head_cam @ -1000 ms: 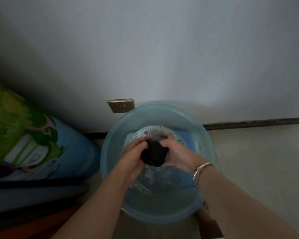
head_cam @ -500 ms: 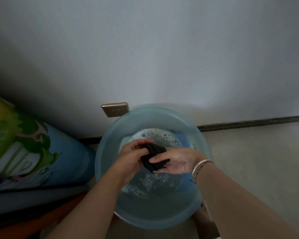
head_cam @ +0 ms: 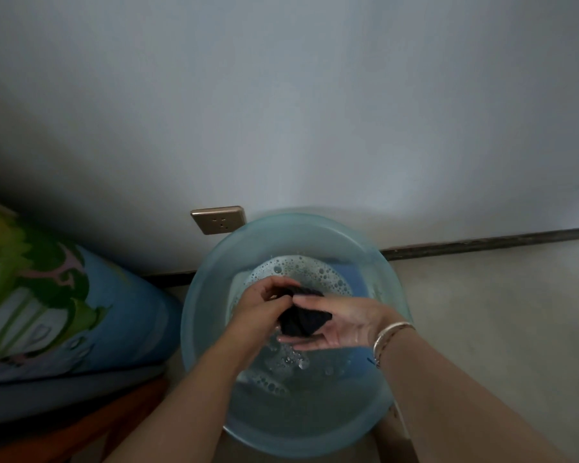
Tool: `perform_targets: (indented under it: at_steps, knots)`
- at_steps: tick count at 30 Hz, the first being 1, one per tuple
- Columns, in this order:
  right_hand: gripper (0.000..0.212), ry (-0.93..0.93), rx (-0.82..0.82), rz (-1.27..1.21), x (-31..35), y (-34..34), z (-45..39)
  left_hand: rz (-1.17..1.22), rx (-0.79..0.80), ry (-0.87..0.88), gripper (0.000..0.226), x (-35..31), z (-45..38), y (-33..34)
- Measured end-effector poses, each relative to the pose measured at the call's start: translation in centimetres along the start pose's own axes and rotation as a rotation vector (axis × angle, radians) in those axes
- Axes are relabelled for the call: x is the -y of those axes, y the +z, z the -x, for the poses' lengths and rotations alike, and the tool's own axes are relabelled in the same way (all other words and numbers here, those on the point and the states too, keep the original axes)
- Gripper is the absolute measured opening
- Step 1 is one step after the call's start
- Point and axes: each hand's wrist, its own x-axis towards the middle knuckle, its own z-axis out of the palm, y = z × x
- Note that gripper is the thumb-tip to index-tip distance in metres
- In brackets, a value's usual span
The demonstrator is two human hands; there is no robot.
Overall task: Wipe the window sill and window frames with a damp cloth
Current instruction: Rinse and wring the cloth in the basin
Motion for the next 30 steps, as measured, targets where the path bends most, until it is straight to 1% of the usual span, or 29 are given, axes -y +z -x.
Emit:
perform_targets:
  at_steps: [1, 2, 4, 6, 8, 9, 11, 12, 14, 17, 18, 19, 22, 23, 26, 27, 28, 30]
  knots:
    - [0.041, -0.006, -0.010, 0.049, 0.1, 0.0, -0.1, -0.106, -0.006, 0.031, 0.031, 0.1, -0.2, -0.1]
    - [0.034, 0.000, -0.024, 0.124, 0.2, -0.1, -0.3, -0.225, -0.009, 0.069, 0.032, 0.1, -0.3, -0.2]
    - [0.035, 0.014, -0.049, 0.327, 0.5, -0.2, -0.8, -0.461, -0.017, 0.162, 0.031, -0.1, -0.4, 0.0]
    - [0.043, -0.007, -0.100, 0.528, 0.5, 0.0, -1.5, -0.579, -0.031, 0.201, 0.028, -0.2, -0.5, 0.2]
    - [0.051, -0.060, -0.205, 0.643, 0.6, 0.2, -2.0, -0.585, -0.024, 0.125, 0.025, -0.1, -0.9, 0.1]
    - [0.055, -0.085, -0.253, 0.683, 0.6, 0.2, -2.1, -0.529, -0.004, 0.042, 0.026, -0.1, -1.1, 0.1]
    - [0.069, -0.085, -0.292, 0.728, 0.6, 0.2, -2.3, -0.322, 0.043, -0.133, 0.031, -0.2, -1.3, 0.2]
    - [0.074, -0.071, -0.289, 0.733, 0.6, 0.2, -2.3, -0.236, 0.050, -0.183, 0.033, -0.4, -1.3, 0.2]
    - [0.078, -0.026, -0.316, 0.756, 0.7, 0.3, -2.2, -0.209, 0.038, -0.197, 0.033, -0.5, -1.3, 0.2]
    - [0.083, 0.033, -0.434, 0.861, 1.0, 0.4, -2.4, -0.288, -0.001, -0.164, 0.025, -0.3, -1.5, 0.3]
    - [0.081, 0.045, -0.446, 0.900, 1.1, 0.5, -2.5, -0.308, -0.015, -0.154, 0.022, -0.2, -1.5, 0.3]
    - [0.074, 0.054, -0.421, 0.932, 1.1, 0.4, -2.6, -0.334, -0.028, -0.140, 0.019, 0.0, -1.6, 0.4]
    - [0.037, 0.095, -0.317, 0.942, 1.2, 0.4, -2.5, -0.478, -0.062, -0.065, 0.012, 0.5, -1.6, 0.8]
    - [0.032, 0.111, -0.314, 0.944, 1.2, 0.4, -2.3, -0.513, -0.077, -0.054, 0.013, 0.7, -1.6, 0.8]
    - [0.039, 0.172, -0.380, 1.087, 1.2, 0.3, -1.9, -0.489, -0.113, -0.100, 0.015, 1.2, -1.6, 1.2]
    - [0.037, 0.187, -0.413, 1.150, 1.1, 0.3, -1.9, -0.473, -0.127, -0.125, 0.015, 1.4, -1.7, 1.4]
    - [0.031, 0.189, -0.444, 1.201, 1.0, 0.4, -2.0, -0.462, -0.146, -0.151, 0.016, 1.6, -1.7, 1.5]
    - [0.014, 0.137, -0.511, 1.290, 0.5, 0.8, -2.3, -0.398, -0.199, -0.195, 0.020, 2.1, -1.8, 1.6]
